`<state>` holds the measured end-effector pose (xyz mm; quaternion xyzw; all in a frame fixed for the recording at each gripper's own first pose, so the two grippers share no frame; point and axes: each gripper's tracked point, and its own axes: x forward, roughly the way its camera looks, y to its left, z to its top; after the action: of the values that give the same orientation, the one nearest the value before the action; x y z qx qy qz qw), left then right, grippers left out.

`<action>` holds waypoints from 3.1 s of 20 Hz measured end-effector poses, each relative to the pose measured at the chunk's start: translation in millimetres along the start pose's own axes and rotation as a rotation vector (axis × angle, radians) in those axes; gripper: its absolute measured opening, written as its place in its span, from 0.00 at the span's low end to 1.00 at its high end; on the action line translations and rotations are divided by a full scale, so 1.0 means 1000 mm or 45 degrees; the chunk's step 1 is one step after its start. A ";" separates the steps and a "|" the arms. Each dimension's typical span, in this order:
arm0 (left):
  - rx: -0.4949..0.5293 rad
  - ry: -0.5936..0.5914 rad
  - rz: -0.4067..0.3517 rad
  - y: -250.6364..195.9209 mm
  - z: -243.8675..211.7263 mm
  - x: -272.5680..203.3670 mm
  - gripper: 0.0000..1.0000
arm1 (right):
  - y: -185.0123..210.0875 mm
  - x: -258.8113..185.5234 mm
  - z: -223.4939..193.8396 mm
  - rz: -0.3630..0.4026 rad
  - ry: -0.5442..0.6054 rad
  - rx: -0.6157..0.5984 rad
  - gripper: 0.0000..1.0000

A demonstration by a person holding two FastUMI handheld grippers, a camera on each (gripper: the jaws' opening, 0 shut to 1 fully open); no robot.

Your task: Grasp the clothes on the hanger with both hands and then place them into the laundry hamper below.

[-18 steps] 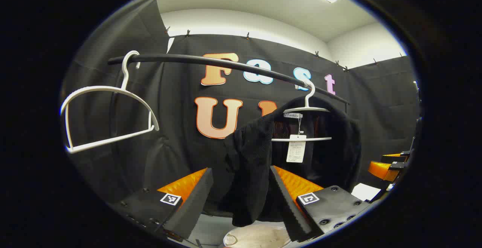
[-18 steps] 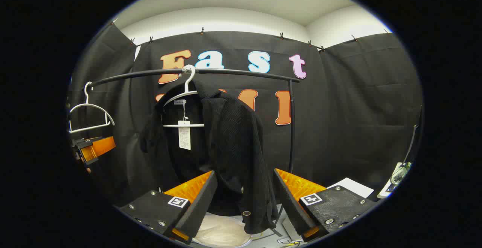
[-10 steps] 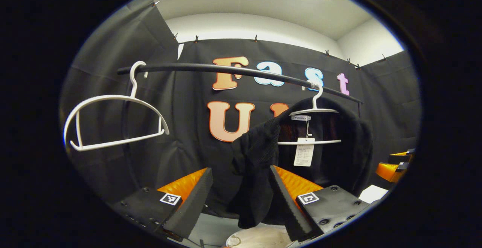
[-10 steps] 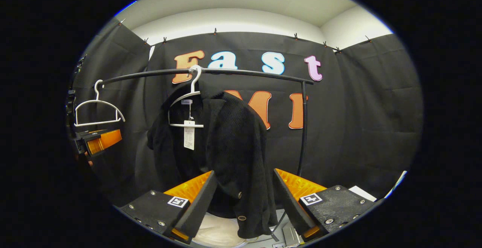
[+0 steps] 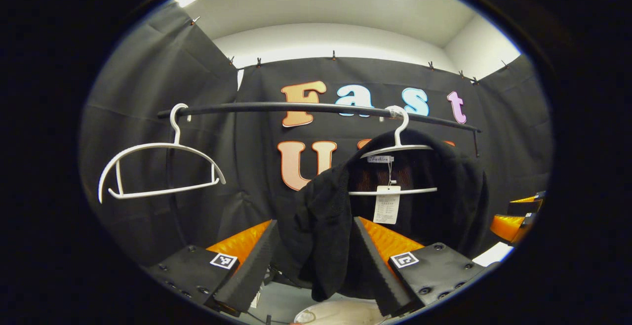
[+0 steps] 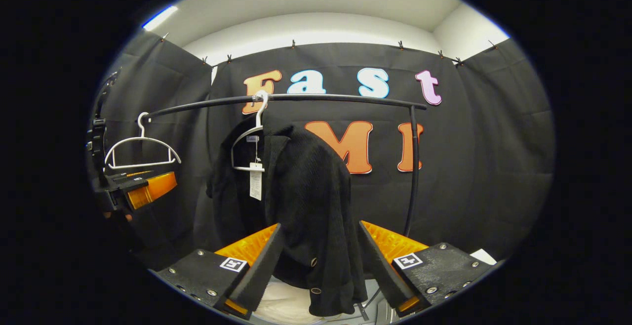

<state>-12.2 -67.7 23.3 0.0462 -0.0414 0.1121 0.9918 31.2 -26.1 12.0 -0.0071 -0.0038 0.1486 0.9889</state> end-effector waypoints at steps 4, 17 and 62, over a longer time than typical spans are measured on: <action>-0.024 0.023 -0.042 -0.003 -0.003 0.006 0.94 | -0.006 -0.008 0.002 -0.039 -0.003 -0.007 0.99; -0.062 0.121 -0.173 0.001 -0.059 0.050 0.97 | 0.006 -0.016 -0.003 -0.155 0.006 0.020 0.92; -0.083 0.292 -0.448 -0.029 -0.128 0.167 0.10 | 0.034 0.130 -0.037 -0.291 0.092 0.039 0.43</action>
<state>166.1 -46.5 -90.7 0.0074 0.0770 -0.0597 0.9952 146.2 44.5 -24.5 0.0030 0.0334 0.0348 0.9988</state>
